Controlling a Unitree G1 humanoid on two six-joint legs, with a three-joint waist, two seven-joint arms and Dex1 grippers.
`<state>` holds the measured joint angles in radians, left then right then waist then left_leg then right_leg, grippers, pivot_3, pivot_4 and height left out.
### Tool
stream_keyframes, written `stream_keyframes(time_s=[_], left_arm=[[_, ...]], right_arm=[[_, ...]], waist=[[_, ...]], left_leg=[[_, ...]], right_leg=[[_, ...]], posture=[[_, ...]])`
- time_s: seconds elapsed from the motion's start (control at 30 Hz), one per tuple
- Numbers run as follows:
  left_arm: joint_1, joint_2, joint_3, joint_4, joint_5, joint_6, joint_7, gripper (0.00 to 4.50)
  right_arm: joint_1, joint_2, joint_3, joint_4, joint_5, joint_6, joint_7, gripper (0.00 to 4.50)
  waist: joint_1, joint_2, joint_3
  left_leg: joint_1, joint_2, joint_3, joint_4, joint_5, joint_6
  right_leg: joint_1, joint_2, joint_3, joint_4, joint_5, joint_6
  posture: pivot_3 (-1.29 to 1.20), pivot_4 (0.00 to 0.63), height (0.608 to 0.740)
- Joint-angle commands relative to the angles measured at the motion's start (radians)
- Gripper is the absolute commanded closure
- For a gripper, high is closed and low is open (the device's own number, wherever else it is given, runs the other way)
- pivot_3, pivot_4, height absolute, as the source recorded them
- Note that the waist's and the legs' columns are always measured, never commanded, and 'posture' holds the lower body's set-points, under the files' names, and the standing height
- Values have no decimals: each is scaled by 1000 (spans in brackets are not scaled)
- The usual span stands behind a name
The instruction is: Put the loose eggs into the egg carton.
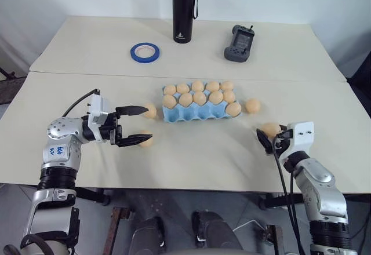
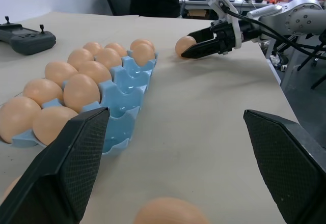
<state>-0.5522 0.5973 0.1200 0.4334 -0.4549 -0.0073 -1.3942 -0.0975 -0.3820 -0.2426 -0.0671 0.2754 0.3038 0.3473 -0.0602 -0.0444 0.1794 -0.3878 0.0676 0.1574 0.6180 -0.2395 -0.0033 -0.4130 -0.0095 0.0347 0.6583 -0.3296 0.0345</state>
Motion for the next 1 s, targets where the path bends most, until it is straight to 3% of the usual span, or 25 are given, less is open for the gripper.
stream_keyframes(time_s=[0.03, 0.13, 0.33, 0.6, 1.0], left_arm=[[6, 6, 24, -41, -14, -16, 7, 0], [12, 5, 27, -43, -16, -21, 11, 0], [24, 7, 36, -52, -21, -23, 20, 0], [33, 5, 50, -66, -18, -17, 42, 0], [85, 24, 75, -132, -29, 0, 80, 0]], right_arm=[[5, 3, -25, -24, 3, -32, -13, 1873], [-1, -7, -30, -47, 15, -23, -5, 2643], [-35, -29, -24, -138, 44, 16, 14, 3078], [-229, 18, 87, -201, 63, 131, 0, 3176], [-403, 121, 265, 56, -2, 62, 73, 3176]], waist=[[0, 0, 0], [-1, 0, 0], [-2, 0, 0], [-6, 0, 0], [-8, 0, 0]], left_leg=[[0, 0, 0, 0, 0, 0], [0, 0, 0, 0, 0, 0], [0, 0, 0, 0, 0, 0], [0, 1, 0, 0, 0, 0], [-2, 0, 0, 0, 0, 0]], right_leg=[[0, 0, 0, 0, 0, 0], [0, 0, 0, 0, 0, 0], [0, 0, 0, 0, 0, 0], [0, 0, 0, 1, 0, 0], [-2, 0, -1, -1, 0, 0]], posture=[[0, 150, 740], [0, 150, 740], [0, 150, 740], [0, 150, 740], [0, 150, 740]])
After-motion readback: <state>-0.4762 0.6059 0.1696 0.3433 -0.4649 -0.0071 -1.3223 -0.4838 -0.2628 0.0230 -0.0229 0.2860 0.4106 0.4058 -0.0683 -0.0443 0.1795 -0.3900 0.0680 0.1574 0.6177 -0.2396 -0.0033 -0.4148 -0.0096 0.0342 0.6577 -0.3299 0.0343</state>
